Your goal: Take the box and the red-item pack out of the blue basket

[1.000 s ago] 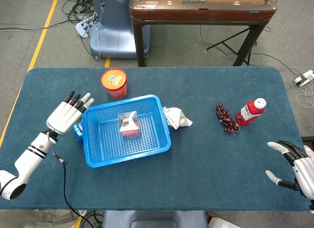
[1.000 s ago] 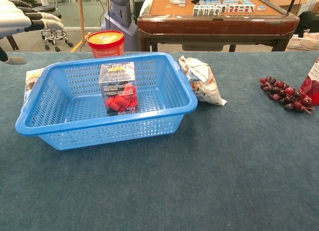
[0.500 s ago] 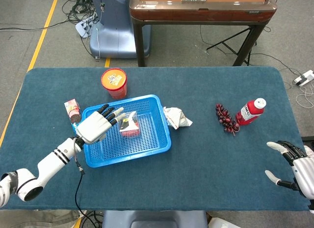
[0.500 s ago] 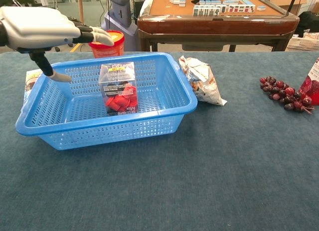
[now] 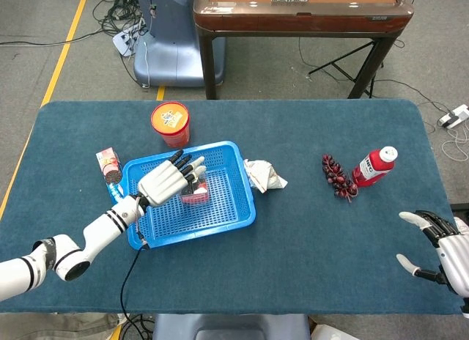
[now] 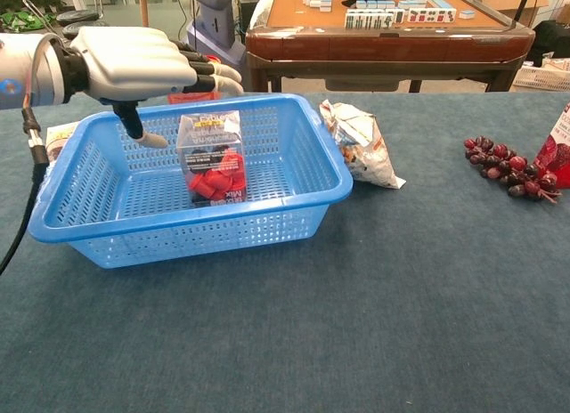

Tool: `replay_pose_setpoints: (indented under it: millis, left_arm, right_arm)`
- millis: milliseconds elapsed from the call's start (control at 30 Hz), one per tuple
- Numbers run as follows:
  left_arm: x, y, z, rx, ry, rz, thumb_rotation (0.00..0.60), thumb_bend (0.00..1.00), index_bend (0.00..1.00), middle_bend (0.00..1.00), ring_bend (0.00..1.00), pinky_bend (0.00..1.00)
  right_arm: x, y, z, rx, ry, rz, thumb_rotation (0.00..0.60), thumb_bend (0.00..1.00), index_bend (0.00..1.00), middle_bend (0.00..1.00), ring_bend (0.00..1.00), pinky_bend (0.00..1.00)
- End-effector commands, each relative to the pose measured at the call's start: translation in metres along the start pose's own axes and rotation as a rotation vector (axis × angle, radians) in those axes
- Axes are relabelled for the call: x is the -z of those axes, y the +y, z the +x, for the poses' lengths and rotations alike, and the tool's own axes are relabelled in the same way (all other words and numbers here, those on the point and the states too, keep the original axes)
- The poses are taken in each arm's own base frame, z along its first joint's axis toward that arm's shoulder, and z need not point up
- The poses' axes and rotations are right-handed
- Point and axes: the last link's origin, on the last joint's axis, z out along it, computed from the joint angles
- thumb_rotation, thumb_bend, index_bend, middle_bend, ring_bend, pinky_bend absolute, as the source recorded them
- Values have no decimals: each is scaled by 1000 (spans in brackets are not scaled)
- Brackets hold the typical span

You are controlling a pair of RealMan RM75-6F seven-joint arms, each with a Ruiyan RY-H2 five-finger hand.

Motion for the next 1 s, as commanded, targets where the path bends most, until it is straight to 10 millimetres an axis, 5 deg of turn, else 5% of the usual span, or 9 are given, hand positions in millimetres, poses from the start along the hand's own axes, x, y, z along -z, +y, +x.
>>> replay_pose_setpoints:
  millis: [33,733,1000]
  left_arm:
    - [-6,6,0,-4,18,-32,600,272,0,17,100,103]
    - [-31,19,-5,-165,-5,-97,600,272,34,17,101,101]
    - [-32,21,-6,-149,-2,-93,600,271,266,99,187,102]
  right_arm:
    - [0,1,0,-1,0,-3,600,206,212,259,169,239]
    - [3,5,0,-3,3,-22,600,206,212,259,169,239]
    - [1,5,0,-3,2,-22,600,206,212,259,169,239]
